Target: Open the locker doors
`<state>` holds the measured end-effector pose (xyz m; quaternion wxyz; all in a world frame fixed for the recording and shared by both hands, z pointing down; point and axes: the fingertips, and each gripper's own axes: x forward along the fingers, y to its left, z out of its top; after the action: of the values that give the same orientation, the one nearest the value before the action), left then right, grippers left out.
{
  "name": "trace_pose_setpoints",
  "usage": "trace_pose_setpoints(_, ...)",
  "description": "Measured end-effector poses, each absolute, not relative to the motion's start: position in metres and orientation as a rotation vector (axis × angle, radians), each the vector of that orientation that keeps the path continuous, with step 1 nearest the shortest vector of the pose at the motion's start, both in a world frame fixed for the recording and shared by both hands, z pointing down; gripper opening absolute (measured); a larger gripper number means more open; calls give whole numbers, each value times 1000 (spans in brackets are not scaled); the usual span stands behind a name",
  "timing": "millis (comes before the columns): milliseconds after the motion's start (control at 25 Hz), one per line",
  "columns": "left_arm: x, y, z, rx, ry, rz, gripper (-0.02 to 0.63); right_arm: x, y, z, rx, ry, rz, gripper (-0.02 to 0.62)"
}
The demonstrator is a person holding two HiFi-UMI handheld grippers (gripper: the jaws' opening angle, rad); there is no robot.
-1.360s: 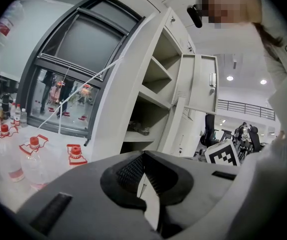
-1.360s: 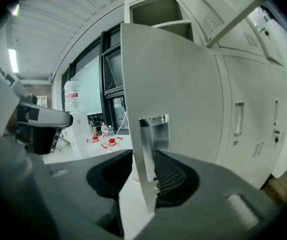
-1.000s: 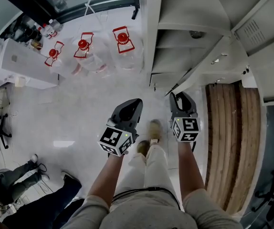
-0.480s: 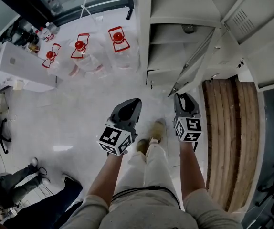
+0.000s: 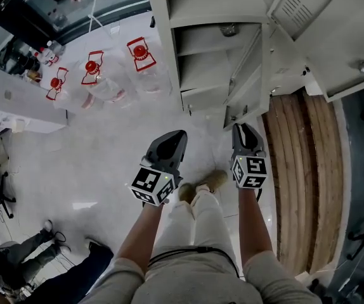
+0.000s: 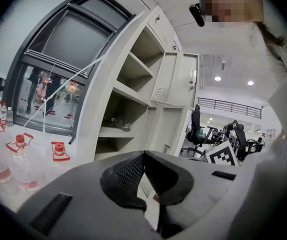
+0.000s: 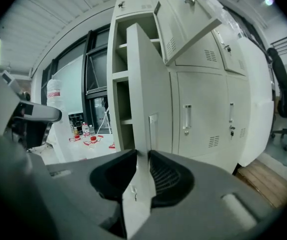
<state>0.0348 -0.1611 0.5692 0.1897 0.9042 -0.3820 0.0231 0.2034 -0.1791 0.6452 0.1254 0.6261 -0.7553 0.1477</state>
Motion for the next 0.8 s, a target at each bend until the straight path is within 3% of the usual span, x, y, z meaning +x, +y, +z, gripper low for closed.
trace_pose_setpoints(600,93,-172,566,2586,-979,92,-2,296,-164,646,2033,-2030,478,75)
trace_pose_setpoints(680,98,-174,566,2586,-978,93,-2,309,-165,647,2068,-1985,481,6)
trace_pose_setpoints(800,103,-177,567,2583,-979,95,-2,331,-168,648,2137,-1930,508,11)
